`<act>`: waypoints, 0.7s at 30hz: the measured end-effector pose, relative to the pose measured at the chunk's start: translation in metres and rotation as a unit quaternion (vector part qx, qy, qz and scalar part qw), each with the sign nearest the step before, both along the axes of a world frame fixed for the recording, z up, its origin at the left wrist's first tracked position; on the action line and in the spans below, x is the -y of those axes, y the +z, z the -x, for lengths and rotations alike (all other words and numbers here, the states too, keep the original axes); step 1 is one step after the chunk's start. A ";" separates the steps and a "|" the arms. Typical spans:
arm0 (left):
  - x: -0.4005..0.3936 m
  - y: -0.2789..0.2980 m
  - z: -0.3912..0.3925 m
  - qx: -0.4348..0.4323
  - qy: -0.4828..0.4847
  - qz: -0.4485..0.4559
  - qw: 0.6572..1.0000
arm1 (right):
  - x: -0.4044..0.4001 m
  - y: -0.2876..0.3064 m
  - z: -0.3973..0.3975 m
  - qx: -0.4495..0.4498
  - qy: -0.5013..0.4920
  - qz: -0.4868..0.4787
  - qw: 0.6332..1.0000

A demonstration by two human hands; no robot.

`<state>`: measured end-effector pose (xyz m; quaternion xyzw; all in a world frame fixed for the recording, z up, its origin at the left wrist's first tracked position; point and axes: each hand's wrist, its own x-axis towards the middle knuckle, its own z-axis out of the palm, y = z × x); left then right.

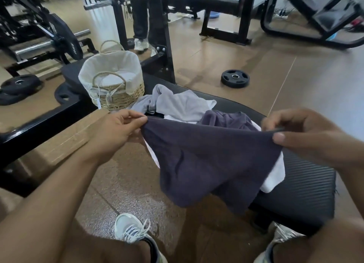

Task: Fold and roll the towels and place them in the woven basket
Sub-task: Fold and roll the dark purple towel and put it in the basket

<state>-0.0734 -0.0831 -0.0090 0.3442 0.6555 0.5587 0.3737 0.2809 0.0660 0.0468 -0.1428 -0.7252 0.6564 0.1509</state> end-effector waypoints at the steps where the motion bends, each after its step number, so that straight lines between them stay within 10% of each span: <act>1: 0.000 0.003 -0.002 0.068 -0.059 0.004 0.996 | -0.001 0.001 -0.005 -0.026 0.045 0.078 0.996; 5: -0.013 0.013 -0.026 0.179 -0.172 0.013 0.969 | -0.016 0.005 -0.018 -0.071 -0.237 0.103 0.964; 11: -0.063 -0.014 -0.037 -0.068 -0.003 -0.017 0.998 | -0.050 -0.021 -0.004 0.033 -0.468 -0.003 0.883; 21: -0.100 -0.011 -0.056 -0.153 0.112 -0.087 0.978 | -0.087 -0.052 -0.004 0.039 -0.567 -0.141 0.810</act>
